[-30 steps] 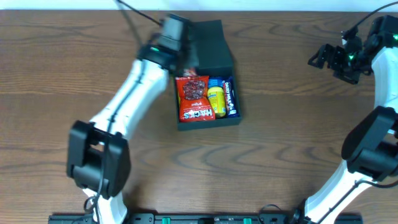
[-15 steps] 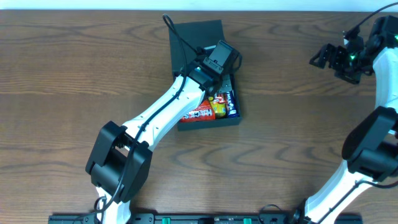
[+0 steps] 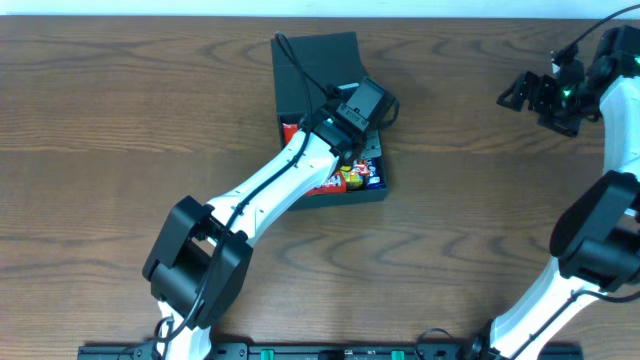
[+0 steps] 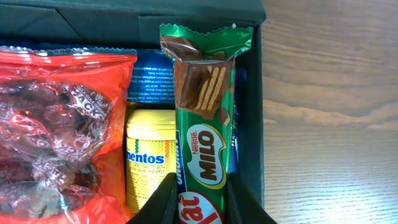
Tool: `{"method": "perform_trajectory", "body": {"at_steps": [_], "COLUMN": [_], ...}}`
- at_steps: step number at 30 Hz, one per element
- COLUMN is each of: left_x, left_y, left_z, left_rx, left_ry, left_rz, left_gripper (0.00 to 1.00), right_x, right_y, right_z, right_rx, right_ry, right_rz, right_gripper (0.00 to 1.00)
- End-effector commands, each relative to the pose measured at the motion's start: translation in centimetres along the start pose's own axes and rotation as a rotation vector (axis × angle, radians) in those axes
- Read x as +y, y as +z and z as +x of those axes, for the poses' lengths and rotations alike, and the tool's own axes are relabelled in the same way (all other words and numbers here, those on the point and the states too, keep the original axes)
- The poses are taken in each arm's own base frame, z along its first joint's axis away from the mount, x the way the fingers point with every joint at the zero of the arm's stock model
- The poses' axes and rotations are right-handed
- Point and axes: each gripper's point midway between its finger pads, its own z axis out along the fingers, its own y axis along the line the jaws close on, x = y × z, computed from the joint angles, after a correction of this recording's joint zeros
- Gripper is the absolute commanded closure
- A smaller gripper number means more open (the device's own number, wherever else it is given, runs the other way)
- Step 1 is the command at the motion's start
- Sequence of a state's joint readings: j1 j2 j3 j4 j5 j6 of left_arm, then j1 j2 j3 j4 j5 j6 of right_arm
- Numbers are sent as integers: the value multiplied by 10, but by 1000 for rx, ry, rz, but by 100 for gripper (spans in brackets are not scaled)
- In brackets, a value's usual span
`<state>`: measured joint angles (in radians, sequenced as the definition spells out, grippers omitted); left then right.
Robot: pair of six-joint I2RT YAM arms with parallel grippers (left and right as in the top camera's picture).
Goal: Pack container
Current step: 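Carry the KitKat bar into the box and release it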
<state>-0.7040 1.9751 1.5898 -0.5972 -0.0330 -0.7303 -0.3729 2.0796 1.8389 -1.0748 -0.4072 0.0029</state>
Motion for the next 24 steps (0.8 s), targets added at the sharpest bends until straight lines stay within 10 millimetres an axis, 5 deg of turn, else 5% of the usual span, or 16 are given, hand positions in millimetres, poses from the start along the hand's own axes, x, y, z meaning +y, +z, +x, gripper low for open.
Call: {"method": "perform_trajectory", "body": {"at_steps": [1, 3, 5, 6, 14, 18, 19, 21, 22, 23, 24], "left_x": [6, 6, 4, 4, -8, -11, -6, 12, 22, 32, 44], "left_y": [15, 15, 15, 15, 8, -14, -20, -38, -48, -56, -66], "left_z": [8, 8, 7, 7, -13, -49, -59, -86, -99, -109, -120], "left_rx": [30, 27, 23, 22, -49, -177, -215, -318, -363, -400, -434], "left_ry": [-4, -4, -4, -4, 46, 101, 104, 128, 147, 170, 197], "left_rz": [-25, -23, -18, -17, 39, 67, 49, -24, -65, -110, -161], "left_gripper": [69, 53, 27, 23, 18, 18, 21, 55, 81, 94, 94], "right_x": [2, 2, 2, 2, 3, 16, 21, 26, 28, 29, 30], "right_y": [-15, -15, -15, -15, -15, -15, -15, -16, -15, -15, -14], "right_z": [-6, -5, -5, -5, -6, -10, -12, -14, -15, -15, -14], "right_rx": [-36, -33, -31, -31, -34, -51, -58, -69, -71, -70, -68], "right_ry": [-18, -17, -16, -16, -18, -29, -34, -43, -47, -49, -49], "right_rz": [2, 2, 2, 2, -3, -75, -97, -125, -128, -129, -130], "right_gripper": [1, 1, 1, 1, 1, 1, 1, 3, 9, 20, 34]}}
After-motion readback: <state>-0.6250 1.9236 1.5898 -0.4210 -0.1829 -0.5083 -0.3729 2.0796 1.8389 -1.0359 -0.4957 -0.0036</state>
